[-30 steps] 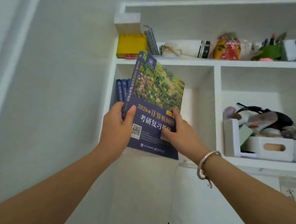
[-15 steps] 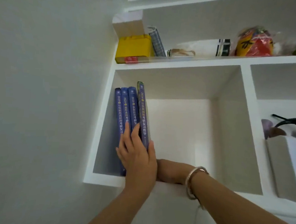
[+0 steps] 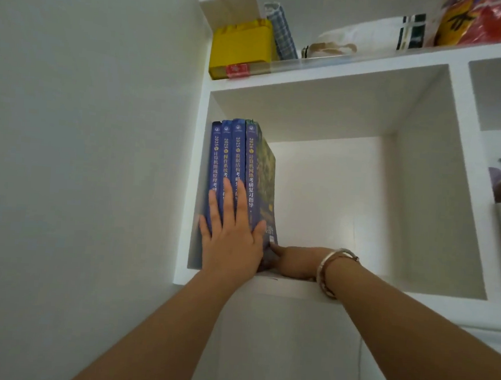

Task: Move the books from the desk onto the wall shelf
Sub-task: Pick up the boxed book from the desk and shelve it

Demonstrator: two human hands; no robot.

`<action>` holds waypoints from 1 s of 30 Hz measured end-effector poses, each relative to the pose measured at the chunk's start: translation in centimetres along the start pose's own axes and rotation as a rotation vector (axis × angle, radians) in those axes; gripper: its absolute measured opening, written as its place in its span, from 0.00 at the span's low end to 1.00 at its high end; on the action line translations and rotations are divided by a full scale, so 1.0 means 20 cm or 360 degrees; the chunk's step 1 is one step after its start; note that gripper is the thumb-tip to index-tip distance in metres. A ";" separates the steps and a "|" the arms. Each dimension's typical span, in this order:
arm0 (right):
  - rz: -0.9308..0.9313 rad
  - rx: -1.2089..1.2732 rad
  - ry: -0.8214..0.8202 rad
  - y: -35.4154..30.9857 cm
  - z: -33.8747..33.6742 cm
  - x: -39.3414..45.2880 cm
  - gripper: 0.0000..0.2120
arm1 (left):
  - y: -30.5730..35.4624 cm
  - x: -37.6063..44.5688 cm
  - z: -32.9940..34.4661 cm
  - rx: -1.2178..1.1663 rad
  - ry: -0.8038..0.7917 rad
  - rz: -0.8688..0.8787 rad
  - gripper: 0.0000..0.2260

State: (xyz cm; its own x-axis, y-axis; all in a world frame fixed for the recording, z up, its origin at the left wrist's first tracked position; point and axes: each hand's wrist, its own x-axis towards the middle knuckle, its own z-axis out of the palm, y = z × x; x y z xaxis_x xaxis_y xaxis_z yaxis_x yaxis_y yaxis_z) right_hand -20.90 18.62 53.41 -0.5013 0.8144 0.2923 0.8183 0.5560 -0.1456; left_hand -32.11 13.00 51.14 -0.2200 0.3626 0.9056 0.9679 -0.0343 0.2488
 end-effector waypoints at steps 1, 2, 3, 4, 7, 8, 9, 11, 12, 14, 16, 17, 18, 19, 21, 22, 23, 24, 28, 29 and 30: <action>0.0011 0.0062 0.0076 -0.01 -0.01 -0.06 0.23 | 0.00 -0.02 -0.01 0.0005 -0.0047 -0.0005 0.33; 0.0011 0.0104 0.0178 -0.01 -0.03 -0.12 0.21 | 0.01 -0.06 -0.03 -0.0002 -0.0089 -0.0011 0.33; 0.0011 0.0127 0.0276 -0.01 -0.05 -0.19 0.20 | 0.01 -0.11 -0.04 -0.0036 -0.0132 -0.0019 0.33; 0.0004 0.0169 0.0381 -0.01 -0.05 -0.26 0.19 | 0.02 -0.17 -0.07 -0.0103 -0.0174 -0.0022 0.33; -0.0075 0.0289 0.0707 0.00 -0.03 -0.51 0.17 | 0.03 -0.39 -0.13 -0.0416 -0.0212 0.0035 0.31; -0.0122 0.0345 0.0777 0.01 -0.01 -0.59 0.17 | 0.05 -0.47 -0.15 -0.0573 -0.0189 0.0071 0.29; -0.0175 0.0414 0.0837 0.01 0.01 -0.69 0.16 | 0.07 -0.56 -0.17 -0.0754 -0.0159 0.0096 0.25; -0.0205 0.0545 0.0908 0.04 0.07 -0.89 0.14 | 0.13 -0.75 -0.22 -0.1093 -0.0123 0.0070 0.18; -0.0175 0.0611 0.0921 0.06 0.11 -1.00 0.14 | 0.17 -0.85 -0.23 -0.1195 -0.0152 0.0044 0.15; -0.0068 0.0702 0.0918 0.14 0.21 -1.21 0.13 | 0.24 -1.05 -0.24 -0.1318 -0.0293 0.0010 0.13; 0.0081 0.0745 0.0850 0.24 0.34 -1.44 0.13 | 0.30 -1.26 -0.22 -0.1431 -0.0471 -0.0025 0.12; 0.0164 0.0755 0.0786 0.29 0.42 -1.55 0.13 | 0.33 -1.36 -0.20 -0.1486 -0.0562 -0.0050 0.12; 0.0257 0.0763 0.0718 0.35 0.50 -1.65 0.13 | 0.36 -1.46 -0.18 -0.1529 -0.0651 -0.0084 0.12; 0.0361 0.0774 0.0655 0.40 0.58 -1.75 0.12 | 0.39 -1.56 -0.15 -0.1559 -0.0738 -0.0119 0.12; 0.0579 0.0794 0.0548 0.52 0.75 -1.95 0.12 | 0.45 -1.77 -0.09 -0.1588 -0.0927 -0.0199 0.12; 0.0684 0.0792 0.0507 0.59 0.83 -2.04 0.12 | 0.49 -1.87 -0.06 -0.1588 -0.1035 -0.0248 0.12; 0.0787 0.0784 0.0471 0.65 0.91 -2.12 0.12 | 0.52 -1.97 -0.03 -0.1584 -0.1140 -0.0284 0.12; 0.0886 0.0779 0.0444 0.71 0.98 -2.20 0.12 | 0.56 -2.06 0.00 -0.1572 -0.1239 -0.0312 0.13; 0.1266 0.0777 0.0364 0.93 1.23 -2.47 0.11 | 0.72 -2.39 0.11 -0.1527 -0.1605 -0.0459 0.10; 0.1383 0.0760 0.0334 0.99 1.28 -2.54 0.11 | 0.77 -2.46 0.13 -0.1510 -0.1704 -0.0506 0.09; 0.1501 0.0729 0.0300 1.05 1.34 -2.60 0.12 | 0.81 -2.53 0.16 -0.1481 -0.1805 -0.0552 0.08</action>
State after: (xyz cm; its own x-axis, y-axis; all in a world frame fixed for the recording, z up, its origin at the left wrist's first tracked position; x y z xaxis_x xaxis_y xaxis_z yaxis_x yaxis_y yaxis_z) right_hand 14.77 -7.62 9.80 0.3634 0.9315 0.0115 0.6497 -0.2446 -0.7197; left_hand -4.90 -2.97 8.24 0.2139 0.9684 0.1281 0.3733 -0.2022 0.9054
